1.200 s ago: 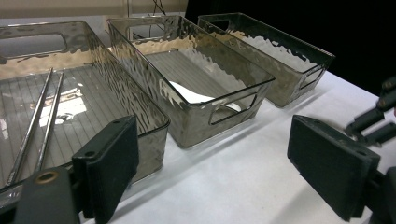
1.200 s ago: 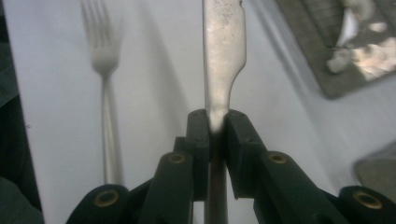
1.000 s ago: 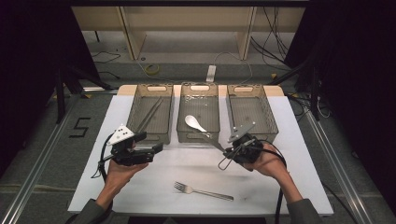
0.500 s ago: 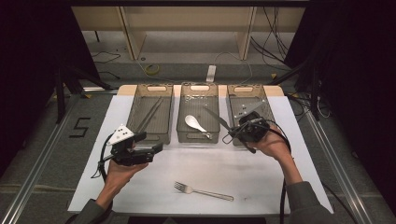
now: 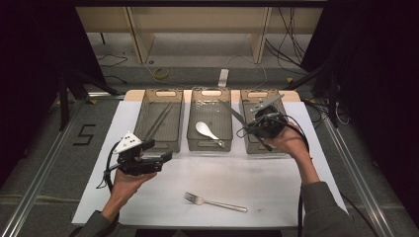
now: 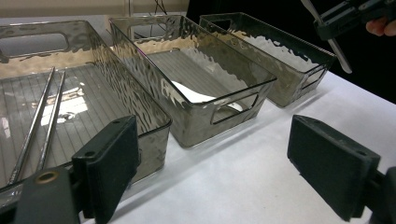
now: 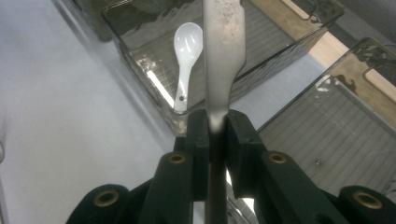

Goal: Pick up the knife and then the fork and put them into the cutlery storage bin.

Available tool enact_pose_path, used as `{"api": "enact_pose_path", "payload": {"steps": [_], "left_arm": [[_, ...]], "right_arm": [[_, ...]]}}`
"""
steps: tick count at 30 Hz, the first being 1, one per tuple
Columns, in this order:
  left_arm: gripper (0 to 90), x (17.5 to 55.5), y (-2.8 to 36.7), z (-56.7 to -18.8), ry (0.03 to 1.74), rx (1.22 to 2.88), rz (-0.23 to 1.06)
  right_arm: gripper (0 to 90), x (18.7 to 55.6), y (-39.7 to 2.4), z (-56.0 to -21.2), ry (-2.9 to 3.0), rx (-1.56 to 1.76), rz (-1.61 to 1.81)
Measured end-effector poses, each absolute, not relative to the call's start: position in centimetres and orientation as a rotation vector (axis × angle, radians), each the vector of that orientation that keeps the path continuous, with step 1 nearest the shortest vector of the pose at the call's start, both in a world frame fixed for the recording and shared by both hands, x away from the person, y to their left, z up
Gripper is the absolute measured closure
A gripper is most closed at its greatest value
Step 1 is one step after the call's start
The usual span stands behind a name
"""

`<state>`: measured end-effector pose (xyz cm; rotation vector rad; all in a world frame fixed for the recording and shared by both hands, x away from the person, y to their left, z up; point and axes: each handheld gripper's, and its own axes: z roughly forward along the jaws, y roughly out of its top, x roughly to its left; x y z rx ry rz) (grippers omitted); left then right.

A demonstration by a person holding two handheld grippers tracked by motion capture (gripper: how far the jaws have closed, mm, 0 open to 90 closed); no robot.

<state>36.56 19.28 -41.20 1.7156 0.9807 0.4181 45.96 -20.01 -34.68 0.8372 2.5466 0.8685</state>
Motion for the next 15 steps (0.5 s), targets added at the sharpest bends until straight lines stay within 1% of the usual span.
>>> {"api": "enact_pose_path", "payload": {"steps": [15], "left_arm": [[16.3, 36.5, 19.3, -41.2, 0.981, 1.712, 0.418]], "right_arm": [[81.0, 47.5, -20.9, -34.1, 2.509, 0.895, 0.847]]}}
